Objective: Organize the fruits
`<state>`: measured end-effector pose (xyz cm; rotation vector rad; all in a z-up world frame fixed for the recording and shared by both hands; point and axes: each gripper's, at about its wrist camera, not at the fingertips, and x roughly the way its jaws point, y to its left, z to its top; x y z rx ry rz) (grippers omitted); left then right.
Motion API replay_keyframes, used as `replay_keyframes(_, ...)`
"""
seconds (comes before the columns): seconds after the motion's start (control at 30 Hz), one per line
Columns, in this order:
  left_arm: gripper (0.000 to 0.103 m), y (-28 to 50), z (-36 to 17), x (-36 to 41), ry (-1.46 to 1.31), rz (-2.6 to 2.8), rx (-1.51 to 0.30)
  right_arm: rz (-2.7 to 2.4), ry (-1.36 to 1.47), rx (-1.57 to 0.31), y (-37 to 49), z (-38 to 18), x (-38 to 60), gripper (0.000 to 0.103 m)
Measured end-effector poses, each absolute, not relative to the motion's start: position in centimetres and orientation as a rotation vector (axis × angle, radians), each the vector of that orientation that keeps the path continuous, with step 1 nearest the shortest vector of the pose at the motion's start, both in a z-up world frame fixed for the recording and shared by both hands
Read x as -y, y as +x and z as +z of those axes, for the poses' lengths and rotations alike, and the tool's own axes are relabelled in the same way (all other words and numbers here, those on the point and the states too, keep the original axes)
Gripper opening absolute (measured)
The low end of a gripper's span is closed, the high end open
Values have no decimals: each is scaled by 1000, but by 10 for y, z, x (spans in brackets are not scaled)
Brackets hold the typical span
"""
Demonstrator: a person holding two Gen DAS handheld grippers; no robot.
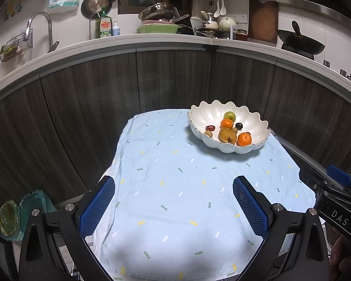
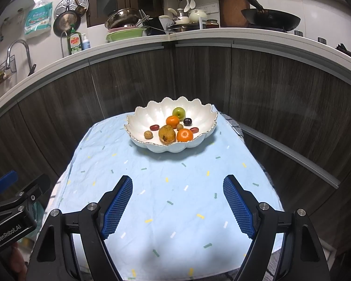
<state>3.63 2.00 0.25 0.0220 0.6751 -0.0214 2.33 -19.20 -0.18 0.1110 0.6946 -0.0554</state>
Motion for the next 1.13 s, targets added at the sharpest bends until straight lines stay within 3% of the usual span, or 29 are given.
replay_keyframes(1.13,103,36,3,-17,22,-31,-674,-53,116,-705,24,-4,189,80)
